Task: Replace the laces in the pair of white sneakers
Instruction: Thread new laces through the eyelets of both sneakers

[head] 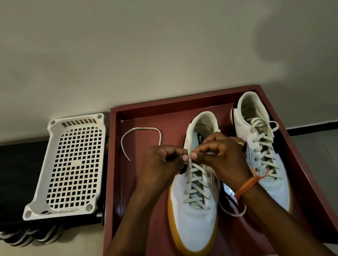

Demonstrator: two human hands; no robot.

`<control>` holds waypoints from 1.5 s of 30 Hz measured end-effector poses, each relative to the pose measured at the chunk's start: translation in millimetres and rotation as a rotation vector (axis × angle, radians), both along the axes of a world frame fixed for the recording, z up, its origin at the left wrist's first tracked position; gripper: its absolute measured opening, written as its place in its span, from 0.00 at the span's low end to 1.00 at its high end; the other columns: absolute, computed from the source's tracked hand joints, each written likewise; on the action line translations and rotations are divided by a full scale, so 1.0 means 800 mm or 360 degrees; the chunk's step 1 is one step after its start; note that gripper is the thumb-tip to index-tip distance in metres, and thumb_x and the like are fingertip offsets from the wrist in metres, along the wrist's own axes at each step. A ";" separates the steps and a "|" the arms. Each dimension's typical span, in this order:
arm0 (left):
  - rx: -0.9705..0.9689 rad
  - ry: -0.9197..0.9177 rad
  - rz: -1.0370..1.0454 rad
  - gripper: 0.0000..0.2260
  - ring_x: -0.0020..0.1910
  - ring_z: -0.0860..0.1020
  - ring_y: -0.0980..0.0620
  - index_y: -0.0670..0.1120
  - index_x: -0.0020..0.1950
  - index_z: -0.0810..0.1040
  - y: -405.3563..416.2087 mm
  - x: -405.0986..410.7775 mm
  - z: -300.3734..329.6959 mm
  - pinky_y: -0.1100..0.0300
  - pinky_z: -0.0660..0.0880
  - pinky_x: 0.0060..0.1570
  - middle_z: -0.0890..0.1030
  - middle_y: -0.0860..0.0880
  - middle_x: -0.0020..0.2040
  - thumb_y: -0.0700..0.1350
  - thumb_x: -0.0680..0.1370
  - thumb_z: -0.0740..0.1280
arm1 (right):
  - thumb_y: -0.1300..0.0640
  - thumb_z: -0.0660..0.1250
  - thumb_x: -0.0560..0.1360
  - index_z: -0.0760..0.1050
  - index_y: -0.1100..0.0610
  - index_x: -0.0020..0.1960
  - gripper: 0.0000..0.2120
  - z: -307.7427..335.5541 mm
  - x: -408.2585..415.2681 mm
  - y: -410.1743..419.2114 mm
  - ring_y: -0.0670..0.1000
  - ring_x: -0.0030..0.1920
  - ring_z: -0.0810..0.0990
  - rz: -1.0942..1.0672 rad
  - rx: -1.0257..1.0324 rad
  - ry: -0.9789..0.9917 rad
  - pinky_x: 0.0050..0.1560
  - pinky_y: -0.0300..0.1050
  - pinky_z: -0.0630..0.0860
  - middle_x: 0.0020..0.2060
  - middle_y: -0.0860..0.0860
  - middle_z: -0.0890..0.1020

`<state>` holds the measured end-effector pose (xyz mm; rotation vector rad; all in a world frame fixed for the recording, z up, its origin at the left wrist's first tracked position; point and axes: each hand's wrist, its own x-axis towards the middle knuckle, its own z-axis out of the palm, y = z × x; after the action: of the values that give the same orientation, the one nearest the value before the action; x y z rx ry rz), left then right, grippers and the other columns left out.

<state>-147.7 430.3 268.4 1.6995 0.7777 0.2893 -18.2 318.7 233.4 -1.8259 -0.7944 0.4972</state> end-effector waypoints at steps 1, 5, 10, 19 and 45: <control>-0.0011 -0.0008 0.0002 0.04 0.32 0.78 0.54 0.39 0.45 0.85 0.001 0.000 -0.001 0.64 0.75 0.35 0.83 0.41 0.35 0.36 0.77 0.70 | 0.58 0.78 0.67 0.85 0.51 0.39 0.04 -0.002 0.001 -0.001 0.46 0.43 0.80 0.0029 0.0041 0.0000 0.45 0.48 0.79 0.39 0.44 0.79; -0.0071 -0.0040 0.0070 0.04 0.32 0.79 0.55 0.40 0.46 0.85 -0.003 0.002 -0.006 0.65 0.75 0.34 0.84 0.44 0.35 0.36 0.77 0.71 | 0.60 0.77 0.69 0.84 0.53 0.40 0.04 -0.003 0.003 -0.003 0.46 0.38 0.82 0.0094 0.0159 -0.0059 0.42 0.46 0.80 0.36 0.47 0.83; -0.0236 -0.0050 0.0280 0.02 0.34 0.83 0.53 0.41 0.46 0.85 -0.008 0.006 -0.004 0.64 0.79 0.35 0.85 0.45 0.36 0.37 0.74 0.73 | 0.63 0.72 0.74 0.85 0.57 0.46 0.04 0.000 0.017 -0.008 0.47 0.44 0.83 0.0288 0.0077 -0.0001 0.48 0.46 0.80 0.41 0.49 0.83; -0.0101 0.0044 0.0233 0.06 0.37 0.83 0.46 0.45 0.43 0.84 -0.002 0.007 -0.008 0.54 0.82 0.41 0.85 0.44 0.37 0.40 0.78 0.68 | 0.47 0.71 0.70 0.74 0.36 0.63 0.22 0.000 -0.003 -0.003 0.50 0.53 0.80 0.0097 0.0018 -0.0262 0.59 0.54 0.74 0.39 0.37 0.84; -0.0558 0.0105 0.0429 0.10 0.21 0.65 0.56 0.39 0.39 0.82 -0.008 0.010 0.004 0.66 0.63 0.22 0.75 0.48 0.25 0.44 0.75 0.73 | 0.42 0.66 0.67 0.80 0.38 0.44 0.07 0.001 0.000 -0.001 0.45 0.48 0.81 0.0008 -0.0054 -0.0147 0.52 0.58 0.76 0.35 0.36 0.82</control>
<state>-139.7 423.8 271.5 1.2810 1.0439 0.2645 -18.3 318.2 234.3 -1.8893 -0.8578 0.4346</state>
